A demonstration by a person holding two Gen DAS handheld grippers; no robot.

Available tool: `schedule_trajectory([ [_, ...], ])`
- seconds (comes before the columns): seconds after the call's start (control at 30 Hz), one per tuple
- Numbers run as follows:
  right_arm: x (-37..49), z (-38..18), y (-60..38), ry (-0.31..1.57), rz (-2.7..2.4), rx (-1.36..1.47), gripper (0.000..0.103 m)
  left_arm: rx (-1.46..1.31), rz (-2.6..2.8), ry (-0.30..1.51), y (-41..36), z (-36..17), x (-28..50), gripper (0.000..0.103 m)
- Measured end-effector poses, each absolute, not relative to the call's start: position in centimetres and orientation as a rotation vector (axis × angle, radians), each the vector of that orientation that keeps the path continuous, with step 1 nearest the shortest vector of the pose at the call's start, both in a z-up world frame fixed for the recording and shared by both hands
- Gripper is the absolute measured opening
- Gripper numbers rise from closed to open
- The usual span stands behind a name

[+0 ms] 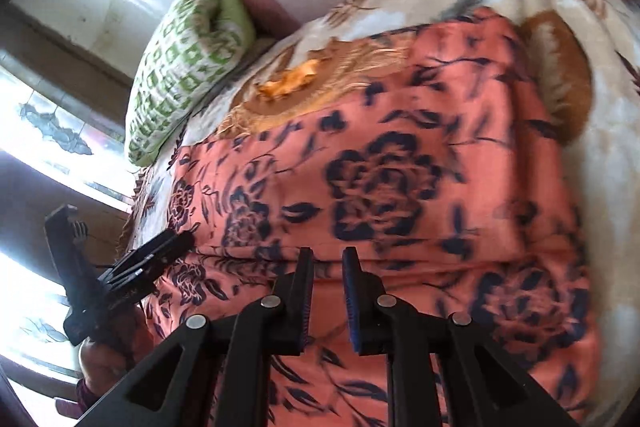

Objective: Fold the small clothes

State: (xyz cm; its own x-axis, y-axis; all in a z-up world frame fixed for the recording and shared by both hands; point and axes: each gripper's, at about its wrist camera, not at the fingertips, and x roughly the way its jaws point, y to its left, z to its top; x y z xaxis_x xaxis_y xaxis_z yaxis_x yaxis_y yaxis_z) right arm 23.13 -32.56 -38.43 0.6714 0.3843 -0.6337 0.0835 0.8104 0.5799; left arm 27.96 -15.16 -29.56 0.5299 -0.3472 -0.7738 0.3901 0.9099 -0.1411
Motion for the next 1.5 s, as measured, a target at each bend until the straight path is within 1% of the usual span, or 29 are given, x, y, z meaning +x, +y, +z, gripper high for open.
schedule_trajectory([
  [0.13, 25.4, -38.7, -31.3, 0.804, 0.199, 0.646, 0.018, 0.059, -0.468, 0.930, -17.5, -30.2, 28.2, 0.081],
  [0.23, 26.0, -39.5, -31.3, 0.845, 0.204, 0.670, 0.018, 0.083, -0.433, 0.977, -17.8, -31.4, 28.9, 0.081],
  [0.37, 26.4, -40.5, -31.5, 0.922, 0.220, 0.667, 0.019, 0.322, -0.438, 0.941, -20.1, -32.3, 27.6, 0.082],
  [0.4, 26.7, -41.0, -31.3, 0.962, 0.229, 0.655, 0.019, 0.324, -0.433, 0.943, -20.2, -32.3, 27.6, 0.082],
  [0.47, 26.7, -41.0, -31.3, 0.957, 0.245, 0.648, 0.019, 0.267, -0.452, 0.965, -19.6, -31.8, 28.0, 0.082],
  [0.53, 26.6, -40.8, -31.3, 0.986, 0.253, 0.644, 0.019, 0.230, -0.479, 0.978, -18.5, -31.1, 28.2, 0.082],
  [0.6, 26.5, -40.6, -31.1, 1.006, 0.266, 0.628, 0.019, 0.206, -0.450, 0.950, -16.8, -30.0, 28.4, 0.082],
  [0.73, 26.3, -40.1, -30.1, 0.968, 0.263, 0.584, 0.019, 0.104, -0.306, 0.910, -10.9, -28.2, 30.0, 0.082],
  [0.87, 26.5, -39.9, -29.5, 0.937, 0.278, 0.586, 0.019, -0.145, -0.219, 0.973, -4.0, -29.7, 32.5, 0.082],
  [0.93, 26.7, -40.5, -29.2, 0.949, 0.265, 0.584, 0.019, -0.212, -0.206, 1.039, -2.3, -31.3, 33.5, 0.082],
  [0.97, 26.8, -40.8, -29.1, 0.947, 0.261, 0.592, 0.019, -0.201, -0.182, 1.063, -1.9, -32.0, 33.6, 0.082],
  [1.03, 26.7, -40.9, -29.3, 0.941, 0.264, 0.605, 0.019, -0.129, -0.193, 1.050, -2.3, -32.1, 33.2, 0.082],
  [1.17, 26.6, -41.1, -29.3, 0.942, 0.269, 0.606, 0.019, 0.089, -0.184, 1.018, -4.3, -32.3, 31.5, 0.082],
  [1.3, 26.0, -41.4, -29.3, 0.930, 0.271, 0.606, 0.019, 0.074, -0.180, 1.009, -3.1, -32.6, 30.0, 0.083],
  [1.5, 22.5, -40.3, -29.4, 0.903, 0.243, 0.557, 0.019, 0.304, -0.098, 0.861, -5.1, -31.6, 25.3, 0.083],
])
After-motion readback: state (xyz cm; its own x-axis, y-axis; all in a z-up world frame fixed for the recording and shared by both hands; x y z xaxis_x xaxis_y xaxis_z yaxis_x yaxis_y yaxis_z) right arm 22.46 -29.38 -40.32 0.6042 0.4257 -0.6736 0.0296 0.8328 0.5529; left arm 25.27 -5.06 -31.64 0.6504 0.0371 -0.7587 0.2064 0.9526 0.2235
